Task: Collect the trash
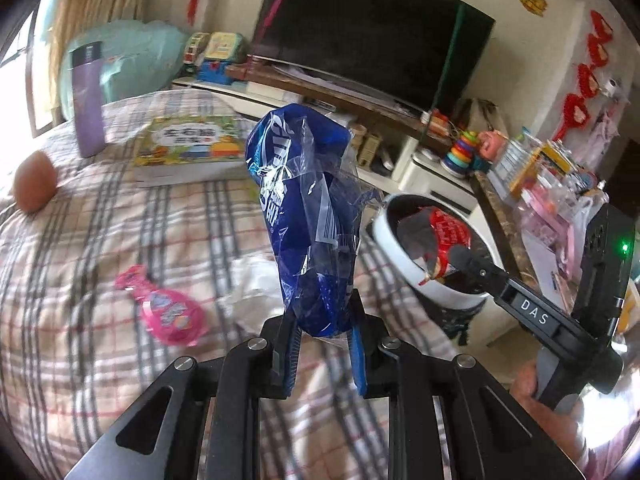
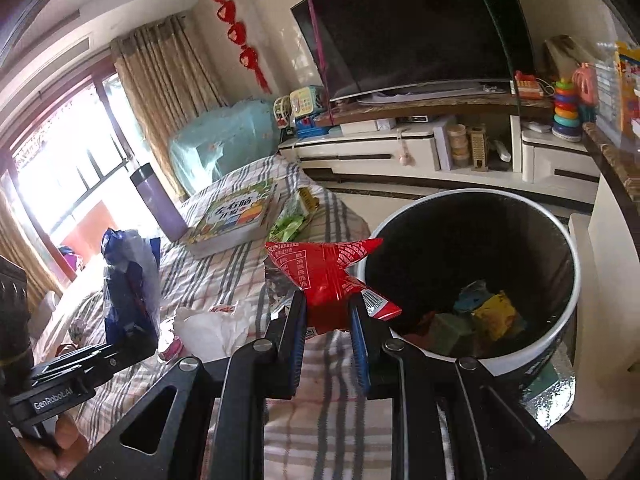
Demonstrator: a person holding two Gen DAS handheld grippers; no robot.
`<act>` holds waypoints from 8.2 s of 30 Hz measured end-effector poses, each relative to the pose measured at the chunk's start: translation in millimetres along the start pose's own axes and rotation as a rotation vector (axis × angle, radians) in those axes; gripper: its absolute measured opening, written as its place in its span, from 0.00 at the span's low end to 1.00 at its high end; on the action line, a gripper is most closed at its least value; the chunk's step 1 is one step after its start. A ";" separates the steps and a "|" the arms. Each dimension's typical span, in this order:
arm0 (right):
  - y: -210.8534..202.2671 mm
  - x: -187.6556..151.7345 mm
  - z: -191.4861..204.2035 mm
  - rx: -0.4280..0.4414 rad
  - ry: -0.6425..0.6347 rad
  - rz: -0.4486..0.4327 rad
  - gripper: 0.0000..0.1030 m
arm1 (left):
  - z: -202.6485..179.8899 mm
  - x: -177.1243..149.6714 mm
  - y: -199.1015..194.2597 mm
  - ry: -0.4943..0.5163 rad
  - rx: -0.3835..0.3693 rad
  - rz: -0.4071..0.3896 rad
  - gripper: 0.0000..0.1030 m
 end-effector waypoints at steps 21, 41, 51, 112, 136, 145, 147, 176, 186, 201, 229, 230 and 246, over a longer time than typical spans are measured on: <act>-28.8 16.7 -75.8 -0.122 0.059 -0.035 0.20 | -66.8 -1.7 104.4 0.074 -0.114 0.150 0.19; -20.6 22.6 -101.4 -0.164 0.084 -0.007 0.20 | -87.9 11.0 150.0 0.091 -0.129 0.186 0.19; -16.4 27.6 -109.3 -0.174 0.095 -0.001 0.21 | -95.6 16.2 165.8 0.093 -0.133 0.196 0.21; -28.5 -48.1 0.8 0.003 0.021 0.062 0.94 | 44.6 -50.8 -7.5 -0.150 0.217 0.097 0.74; -0.9 -60.2 39.8 0.073 0.002 0.129 0.96 | 98.9 -31.1 30.8 -0.141 0.371 0.079 0.76; 26.3 -60.5 64.1 0.128 -0.030 0.167 0.96 | 113.9 -35.8 0.5 -0.147 0.337 0.095 0.76; 33.4 -59.5 69.2 0.133 -0.040 0.173 0.96 | 115.5 -34.0 0.8 -0.153 0.331 0.097 0.76; 69.9 -65.6 92.0 0.105 -0.148 0.184 0.39 | 99.0 -29.6 48.3 -0.013 0.235 0.046 0.46; 63.0 -60.4 83.1 0.061 -0.108 0.143 0.34 | 95.0 -31.3 37.8 -0.016 0.195 0.037 0.45; 24.7 -63.3 66.6 0.095 -0.021 0.142 0.33 | 67.8 -35.0 1.5 -0.066 0.142 0.017 0.45; -46.9 -39.5 7.9 0.023 0.065 0.054 0.33 | -24.3 -34.9 0.7 0.102 0.036 0.038 0.45; -47.9 -39.0 5.6 0.020 0.071 0.052 0.33 | -25.8 -34.7 1.8 0.105 0.033 0.039 0.45; -60.6 -28.7 -19.9 -0.011 0.102 0.026 0.33 | -47.5 -29.7 17.6 0.147 -0.005 0.054 0.45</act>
Point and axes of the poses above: each gripper's, at about its wrist camera, not at the fingertips, and y roughly the way its jaws point, z to its left, x to its top, the point moved 2 cm from there along y, roughly the way its jaws point, and after that the axes turned 14 degrees about -z, right-handed, at the moved point
